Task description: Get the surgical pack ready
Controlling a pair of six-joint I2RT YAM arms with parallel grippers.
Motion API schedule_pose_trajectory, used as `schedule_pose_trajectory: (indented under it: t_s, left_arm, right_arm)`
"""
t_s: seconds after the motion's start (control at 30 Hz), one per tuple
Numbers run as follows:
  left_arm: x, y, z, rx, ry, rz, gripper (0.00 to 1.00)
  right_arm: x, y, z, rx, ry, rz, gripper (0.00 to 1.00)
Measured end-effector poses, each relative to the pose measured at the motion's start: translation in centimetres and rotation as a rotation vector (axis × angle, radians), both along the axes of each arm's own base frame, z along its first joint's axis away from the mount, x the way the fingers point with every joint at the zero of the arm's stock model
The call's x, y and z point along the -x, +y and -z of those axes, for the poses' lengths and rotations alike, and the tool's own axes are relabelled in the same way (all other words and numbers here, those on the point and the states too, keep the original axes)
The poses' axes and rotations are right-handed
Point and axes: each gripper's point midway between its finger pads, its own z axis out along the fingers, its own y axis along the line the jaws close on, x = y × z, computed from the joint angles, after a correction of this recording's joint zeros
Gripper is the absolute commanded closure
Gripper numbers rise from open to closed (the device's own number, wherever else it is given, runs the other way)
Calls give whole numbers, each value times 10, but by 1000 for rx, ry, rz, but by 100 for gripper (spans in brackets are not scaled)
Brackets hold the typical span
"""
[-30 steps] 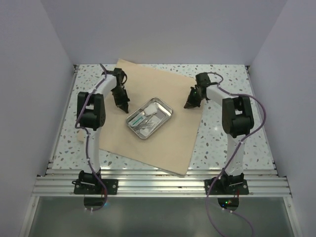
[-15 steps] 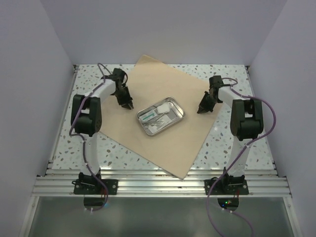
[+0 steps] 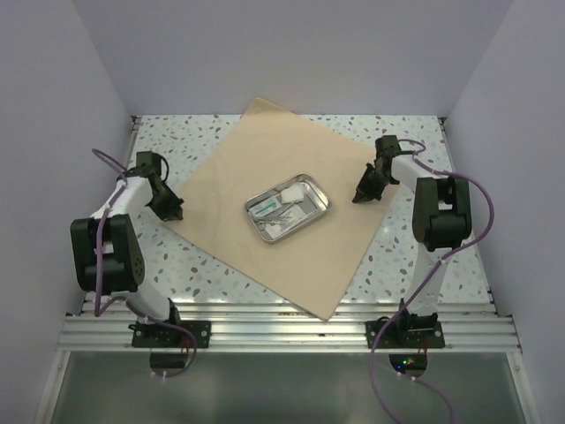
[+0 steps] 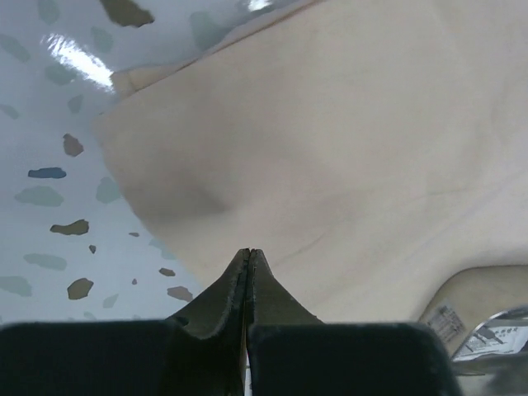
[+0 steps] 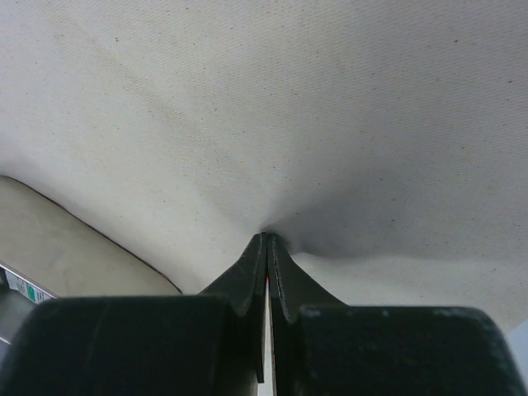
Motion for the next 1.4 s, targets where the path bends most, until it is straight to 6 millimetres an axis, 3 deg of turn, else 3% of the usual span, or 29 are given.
schedule_pose_trajectory:
  t_s: [0.13,0.27,0.77,0.9,1.03,1.2,1.4]
  left_arm:
    - [21,16,26,51,59,-98,100]
    - [32,31,38,82,66,-194,100]
    - [36,54,40,77,54,-295,100]
    - [26,54,42,101,30,-290,100]
    - [2,49,36,157,-52,-262,100]
    - [-35,49,13,193,-201,-228,100]
    - [-57,67,-21,123,-291,-241,100]
  right_arm:
    - [0,1,0,-3,-2,-11,100]
    - [0,1,0,-4,-3,-17,100]
    - [1,2,0,-18,0,-23,100]
    - [1,2,0,-18,1,-23,100]
    - [1,2,0,-21,5,-23,100]
    - [1,2,0,-21,8,-24,100]
    - [0,3,0,-20,13,-27,100]
